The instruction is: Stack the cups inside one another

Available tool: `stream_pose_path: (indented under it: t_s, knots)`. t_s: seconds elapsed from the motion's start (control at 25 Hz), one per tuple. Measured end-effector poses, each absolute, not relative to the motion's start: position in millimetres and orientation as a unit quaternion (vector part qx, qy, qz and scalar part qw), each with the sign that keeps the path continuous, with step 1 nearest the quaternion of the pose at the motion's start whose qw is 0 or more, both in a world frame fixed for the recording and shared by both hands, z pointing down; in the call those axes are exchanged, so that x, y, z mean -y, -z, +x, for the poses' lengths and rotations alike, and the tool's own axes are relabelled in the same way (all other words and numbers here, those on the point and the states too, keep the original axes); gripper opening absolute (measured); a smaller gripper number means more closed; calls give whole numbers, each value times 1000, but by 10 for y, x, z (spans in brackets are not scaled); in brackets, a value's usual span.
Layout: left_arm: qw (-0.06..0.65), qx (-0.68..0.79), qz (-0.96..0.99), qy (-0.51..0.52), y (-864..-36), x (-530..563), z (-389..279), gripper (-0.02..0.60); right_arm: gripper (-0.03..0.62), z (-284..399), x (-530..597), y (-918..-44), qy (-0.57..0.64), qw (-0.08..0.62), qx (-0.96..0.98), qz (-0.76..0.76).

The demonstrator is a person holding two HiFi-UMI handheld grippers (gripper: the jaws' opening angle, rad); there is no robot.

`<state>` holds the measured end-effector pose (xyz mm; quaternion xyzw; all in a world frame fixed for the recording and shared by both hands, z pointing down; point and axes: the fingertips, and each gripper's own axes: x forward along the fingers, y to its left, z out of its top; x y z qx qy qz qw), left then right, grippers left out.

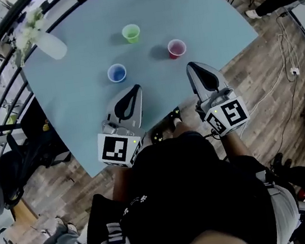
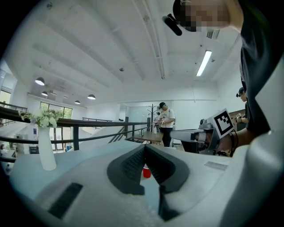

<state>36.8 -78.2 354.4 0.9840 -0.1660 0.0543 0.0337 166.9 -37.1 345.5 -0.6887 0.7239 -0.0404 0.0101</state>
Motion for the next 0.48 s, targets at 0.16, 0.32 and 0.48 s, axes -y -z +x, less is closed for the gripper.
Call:
stream_pose_path:
  t_s: [0.16,0.32,0.48]
  knots:
    - [33,182,981,-59,-3572,958,621,-14,25,1993,600,-3625,48,-9,-728,-684]
    - [41,198,977,-61,-3664,1038,782,-14,31,2220,739,-3860,49,-24,-732,-680]
    - [47,220,972,-63,-3749,1146,876,-14,67,2341,873,-4122,52,-36,-746,-663]
